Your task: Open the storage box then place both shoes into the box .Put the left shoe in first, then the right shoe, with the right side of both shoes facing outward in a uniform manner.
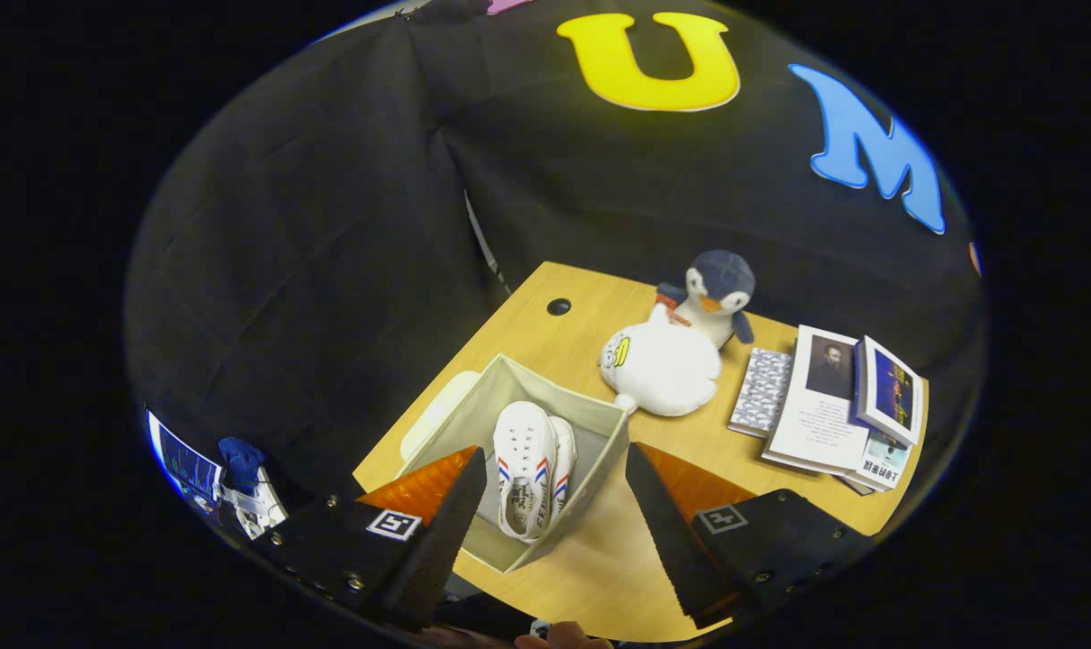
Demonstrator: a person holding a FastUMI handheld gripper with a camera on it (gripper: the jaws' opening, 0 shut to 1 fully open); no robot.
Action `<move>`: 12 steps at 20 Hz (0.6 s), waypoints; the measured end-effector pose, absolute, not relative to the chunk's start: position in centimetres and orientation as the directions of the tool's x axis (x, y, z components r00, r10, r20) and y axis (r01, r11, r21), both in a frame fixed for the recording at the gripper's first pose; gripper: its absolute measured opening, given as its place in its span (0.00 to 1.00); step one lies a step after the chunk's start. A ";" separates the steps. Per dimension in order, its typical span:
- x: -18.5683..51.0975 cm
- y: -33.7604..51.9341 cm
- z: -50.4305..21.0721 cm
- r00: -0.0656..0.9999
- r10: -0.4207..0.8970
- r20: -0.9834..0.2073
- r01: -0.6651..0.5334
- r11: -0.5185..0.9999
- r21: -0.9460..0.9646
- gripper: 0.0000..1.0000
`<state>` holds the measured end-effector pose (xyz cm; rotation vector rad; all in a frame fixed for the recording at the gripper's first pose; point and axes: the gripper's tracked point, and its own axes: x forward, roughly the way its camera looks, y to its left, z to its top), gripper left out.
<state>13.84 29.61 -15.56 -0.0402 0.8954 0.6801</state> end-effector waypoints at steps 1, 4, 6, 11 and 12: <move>14.2 28.4 -14.6 0.474 0.525 -0.707 -0.549 0.804 0.229 0.96; 15.6 23.9 -11.0 0.642 0.470 -0.606 -0.485 0.861 0.154 0.98; 15.0 21.1 -6.9 0.759 0.420 -0.498 -0.429 0.897 0.103 0.98; 12.2 14.2 -0.6 0.911 0.296 -0.287 -0.287 0.955 0.073 0.98; 12.1 12.8 -0.2 0.931 0.269 -0.246 -0.257 0.963 0.082 0.98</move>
